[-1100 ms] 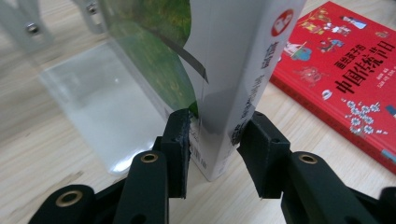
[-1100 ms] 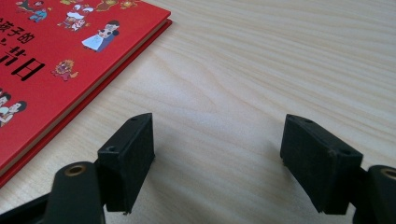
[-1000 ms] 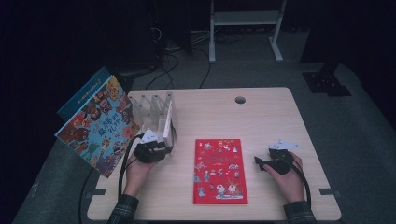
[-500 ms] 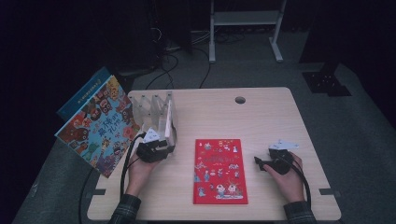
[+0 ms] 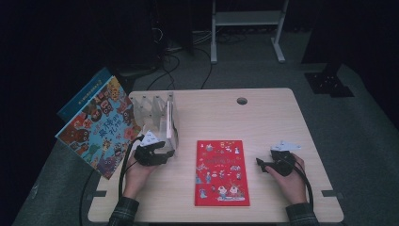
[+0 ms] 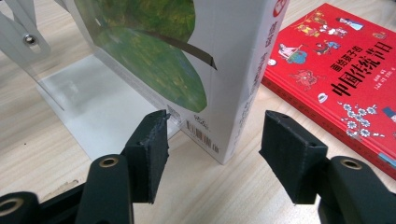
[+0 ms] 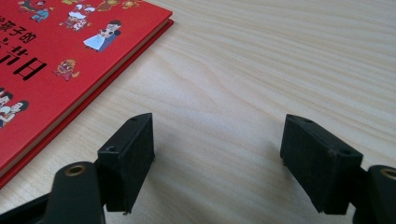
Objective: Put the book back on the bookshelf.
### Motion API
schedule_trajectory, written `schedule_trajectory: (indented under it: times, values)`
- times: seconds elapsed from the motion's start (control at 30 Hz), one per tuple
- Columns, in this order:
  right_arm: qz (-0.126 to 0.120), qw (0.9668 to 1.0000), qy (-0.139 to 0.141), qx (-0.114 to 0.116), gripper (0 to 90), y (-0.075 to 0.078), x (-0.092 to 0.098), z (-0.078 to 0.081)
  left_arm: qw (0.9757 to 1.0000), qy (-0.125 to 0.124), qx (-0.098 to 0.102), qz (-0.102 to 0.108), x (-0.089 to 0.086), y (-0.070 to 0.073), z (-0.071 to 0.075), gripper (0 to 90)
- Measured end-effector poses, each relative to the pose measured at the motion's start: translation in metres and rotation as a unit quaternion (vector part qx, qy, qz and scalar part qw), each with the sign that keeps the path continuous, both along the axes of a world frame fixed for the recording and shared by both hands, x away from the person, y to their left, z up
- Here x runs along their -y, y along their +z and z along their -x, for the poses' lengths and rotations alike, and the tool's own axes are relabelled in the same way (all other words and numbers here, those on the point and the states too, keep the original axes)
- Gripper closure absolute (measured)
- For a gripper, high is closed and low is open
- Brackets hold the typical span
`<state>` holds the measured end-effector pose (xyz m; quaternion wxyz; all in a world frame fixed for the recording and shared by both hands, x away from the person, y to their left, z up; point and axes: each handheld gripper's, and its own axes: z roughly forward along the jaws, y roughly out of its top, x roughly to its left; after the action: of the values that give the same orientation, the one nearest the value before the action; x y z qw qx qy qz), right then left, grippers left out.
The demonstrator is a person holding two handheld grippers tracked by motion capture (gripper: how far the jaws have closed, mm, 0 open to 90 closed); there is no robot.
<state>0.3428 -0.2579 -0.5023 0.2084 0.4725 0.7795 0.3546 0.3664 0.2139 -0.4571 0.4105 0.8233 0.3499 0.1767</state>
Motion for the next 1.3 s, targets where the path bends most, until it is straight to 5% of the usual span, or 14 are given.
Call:
schedule_trajectory:
  times: [0.17,0.33,0.6,0.67,0.77,1.03,1.13,1.3]
  values:
    - [0.000,1.0000,0.000,0.000,24.8,0.000,0.000,0.000,0.9997,-0.010,0.001,-0.021,-0.003,-0.004,0.010,30.9]
    - [0.000,1.0000,0.001,0.000,24.8,0.000,0.000,0.000,0.9991,-0.038,0.002,-0.018,-0.005,-0.007,0.023,30.0]
    - [0.004,1.0000,0.001,-0.007,16.7,0.000,-0.002,0.001,0.9934,-0.101,-0.026,-0.048,0.005,-0.018,0.033,22.9]
    - [0.002,1.0000,-0.001,-0.004,22.3,0.000,-0.002,0.001,0.9924,-0.102,-0.041,-0.056,0.009,-0.021,0.034,20.5]
    - [0.003,1.0000,-0.001,-0.002,34.1,0.002,-0.002,0.002,0.9917,-0.107,-0.034,-0.062,0.015,-0.025,0.038,15.3]
    - [-0.035,0.9992,0.018,-0.005,42.0,0.019,-0.015,0.001,0.9877,-0.117,-0.048,-0.092,0.027,-0.036,0.040,3.8]
    - [-0.045,0.9985,0.028,-0.016,43.8,0.021,-0.025,-0.003,0.9879,-0.121,-0.056,-0.079,0.028,-0.038,0.039,1.8]
    - [-0.057,0.9968,0.046,-0.031,46.5,0.022,-0.042,-0.009,0.9887,-0.131,-0.041,-0.061,0.025,-0.042,0.039,0.0]
